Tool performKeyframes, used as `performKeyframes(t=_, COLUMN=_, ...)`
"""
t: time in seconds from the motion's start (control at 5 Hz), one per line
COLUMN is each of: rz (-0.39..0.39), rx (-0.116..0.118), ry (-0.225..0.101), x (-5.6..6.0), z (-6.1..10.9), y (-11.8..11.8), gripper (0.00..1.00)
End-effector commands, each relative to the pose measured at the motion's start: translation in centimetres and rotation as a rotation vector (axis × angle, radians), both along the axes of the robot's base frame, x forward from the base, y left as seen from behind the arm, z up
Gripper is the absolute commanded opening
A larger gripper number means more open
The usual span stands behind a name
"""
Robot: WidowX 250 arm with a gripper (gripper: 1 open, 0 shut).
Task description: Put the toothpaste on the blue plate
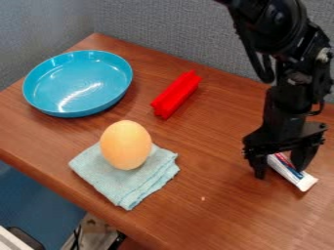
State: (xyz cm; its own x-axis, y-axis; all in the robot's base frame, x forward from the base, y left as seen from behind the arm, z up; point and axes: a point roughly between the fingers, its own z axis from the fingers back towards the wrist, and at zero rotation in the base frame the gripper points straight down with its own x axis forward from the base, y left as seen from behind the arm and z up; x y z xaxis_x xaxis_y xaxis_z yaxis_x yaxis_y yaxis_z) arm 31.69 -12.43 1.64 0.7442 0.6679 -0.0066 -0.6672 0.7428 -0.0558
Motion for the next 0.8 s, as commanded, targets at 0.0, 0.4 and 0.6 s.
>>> performKeyframes(t=0.0, rz=0.022, rx=-0.004, ry=-0.035, x=0.63, z=1.11, y=0.92, gripper=1.0)
performKeyframes(t=0.4, rz=0.026, rx=0.001, ry=-0.048, x=0.62, z=1.32, y=1.13, gripper=1.0)
performKeyframes(t=0.6, rz=0.027, rx=0.004, ry=-0.053, x=0.69, z=1.36, y=1.19, gripper=1.0)
